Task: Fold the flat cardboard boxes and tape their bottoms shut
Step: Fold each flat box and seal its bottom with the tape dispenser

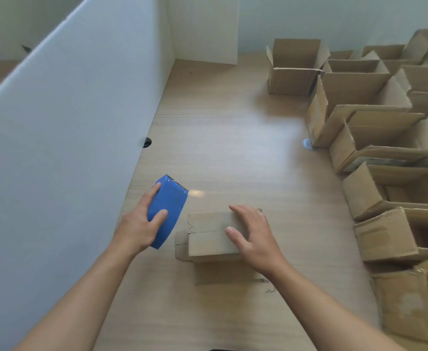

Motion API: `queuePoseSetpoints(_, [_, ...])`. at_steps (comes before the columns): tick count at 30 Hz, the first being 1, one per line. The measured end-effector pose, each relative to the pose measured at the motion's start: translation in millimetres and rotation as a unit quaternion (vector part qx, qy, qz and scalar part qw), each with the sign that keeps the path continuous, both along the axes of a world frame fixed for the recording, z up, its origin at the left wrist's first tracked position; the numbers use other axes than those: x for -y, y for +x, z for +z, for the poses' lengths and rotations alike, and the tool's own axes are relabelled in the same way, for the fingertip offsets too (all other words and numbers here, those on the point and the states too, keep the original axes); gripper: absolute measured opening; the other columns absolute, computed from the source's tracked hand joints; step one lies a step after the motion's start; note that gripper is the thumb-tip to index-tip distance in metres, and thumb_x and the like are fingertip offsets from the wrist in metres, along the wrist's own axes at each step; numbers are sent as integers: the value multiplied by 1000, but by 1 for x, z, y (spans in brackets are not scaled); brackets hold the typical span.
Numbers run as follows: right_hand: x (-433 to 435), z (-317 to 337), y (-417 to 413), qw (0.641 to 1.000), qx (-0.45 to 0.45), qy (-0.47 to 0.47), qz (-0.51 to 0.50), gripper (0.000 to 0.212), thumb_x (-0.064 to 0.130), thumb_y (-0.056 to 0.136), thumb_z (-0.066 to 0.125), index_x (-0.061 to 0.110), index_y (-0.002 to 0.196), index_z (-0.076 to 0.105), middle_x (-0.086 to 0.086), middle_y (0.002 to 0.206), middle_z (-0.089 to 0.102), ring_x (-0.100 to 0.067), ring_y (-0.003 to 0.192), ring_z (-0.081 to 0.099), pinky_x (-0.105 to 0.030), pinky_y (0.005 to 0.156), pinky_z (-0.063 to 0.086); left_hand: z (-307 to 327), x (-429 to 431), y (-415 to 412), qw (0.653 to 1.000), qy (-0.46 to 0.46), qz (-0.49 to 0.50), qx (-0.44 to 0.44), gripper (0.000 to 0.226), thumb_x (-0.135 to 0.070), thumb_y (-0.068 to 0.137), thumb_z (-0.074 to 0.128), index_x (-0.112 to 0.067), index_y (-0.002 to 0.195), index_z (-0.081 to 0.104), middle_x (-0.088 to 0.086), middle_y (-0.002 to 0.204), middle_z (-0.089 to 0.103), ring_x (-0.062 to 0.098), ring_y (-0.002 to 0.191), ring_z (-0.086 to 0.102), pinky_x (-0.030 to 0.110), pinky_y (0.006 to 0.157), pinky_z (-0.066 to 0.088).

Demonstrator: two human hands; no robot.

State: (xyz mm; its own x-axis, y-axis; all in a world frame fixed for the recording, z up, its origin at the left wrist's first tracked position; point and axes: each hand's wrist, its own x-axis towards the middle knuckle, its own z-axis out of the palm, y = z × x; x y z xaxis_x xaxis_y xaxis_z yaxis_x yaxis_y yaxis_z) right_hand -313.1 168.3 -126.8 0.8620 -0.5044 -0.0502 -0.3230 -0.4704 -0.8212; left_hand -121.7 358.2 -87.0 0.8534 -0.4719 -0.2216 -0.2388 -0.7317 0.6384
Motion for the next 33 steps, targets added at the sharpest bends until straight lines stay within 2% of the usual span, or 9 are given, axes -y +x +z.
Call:
queuePoseSetpoints(4, [7, 8, -3, 991, 28, 132, -18, 40, 41, 100, 46, 34, 138, 50, 21, 138, 49, 7, 135, 26, -19, 113, 22, 52, -2, 0, 984, -52, -169, -9, 63, -27, 97, 60, -68, 135, 29, -32, 124, 54, -4, 105, 56, 13, 81, 43])
queuePoseSetpoints(7, [9, 9, -7, 982, 23, 186, -7, 34, 33, 107, 39, 31, 136, 56, 22, 135, 55, 13, 138, 18, -7, 107, 19, 66, 5, -11, 955, -2, -294, 33, 71, -21, 97, 59, -73, 130, 23, -47, 110, 47, -15, 94, 51, 5, 75, 39])
queuePoseSetpoints(9, [9, 10, -9, 978, 27, 207, -3, 34, 35, 107, 36, 34, 135, 55, 21, 136, 54, 14, 139, 16, 1, 99, 18, 66, 14, -21, 928, 69, -355, 90, 71, -25, 98, 57, -75, 129, 17, -38, 105, 44, -4, 89, 50, 9, 77, 38])
queuePoseSetpoints(12, [12, 11, -11, 971, 37, 236, 2, 36, 36, 106, 38, 34, 140, 52, 22, 137, 54, 12, 140, 15, -5, 102, 19, 55, 14, -30, 893, 114, -403, 163, 73, -34, 100, 49, -80, 131, 1, -24, 97, 45, 10, 77, 49, 26, 71, 46])
queuePoseSetpoints(14, [14, 10, -12, 971, 43, 235, 13, 35, 34, 105, 43, 33, 139, 53, 25, 132, 57, 10, 141, 15, -13, 108, 19, 48, 11, -32, 856, 108, -447, 234, 57, -44, 98, 38, -69, 141, 9, -16, 96, 51, 14, 66, 53, 21, 52, 43])
queuePoseSetpoints(17, [17, 9, -13, 975, 50, 213, 28, 33, 30, 102, 52, 35, 134, 56, 30, 127, 56, 6, 141, 17, -17, 111, 18, 45, 12, -36, 826, 112, -491, 253, 44, -48, 104, 19, -45, 146, 33, -8, 88, 51, 13, 58, 45, 9, 50, 19])
queuePoseSetpoints(22, [20, 8, -14, 974, 81, 205, 49, 22, 26, 103, 52, 35, 113, 69, 25, 122, 60, -2, 140, 21, -11, 111, 16, 41, 19, -40, 814, 67, -501, 285, 43, -44, 105, 16, -42, 145, 33, -4, 85, 52, 16, 56, 46, 20, 50, 28])
queuePoseSetpoints(27, [21, 9, -17, 969, 76, 219, 85, 20, 39, 97, 53, 46, 111, 65, 27, 126, 58, 8, 140, 17, -8, 108, 17, 42, 17, -38, 823, 91, -499, 254, 45, -46, 105, 17, -37, 143, 40, -7, 91, 52, 9, 63, 41, 18, 52, 28])
queuePoseSetpoints(33, [26, 9, -13, 972, 61, 217, 66, 13, 29, 97, 62, 37, 102, 70, 25, 123, 61, 4, 142, 21, -17, 109, 22, 42, 17, -40, 854, 88, -473, 197, 56, -42, 93, 42, -48, 147, 29, -19, 91, 44, 6, 65, 44, 16, 51, 37])
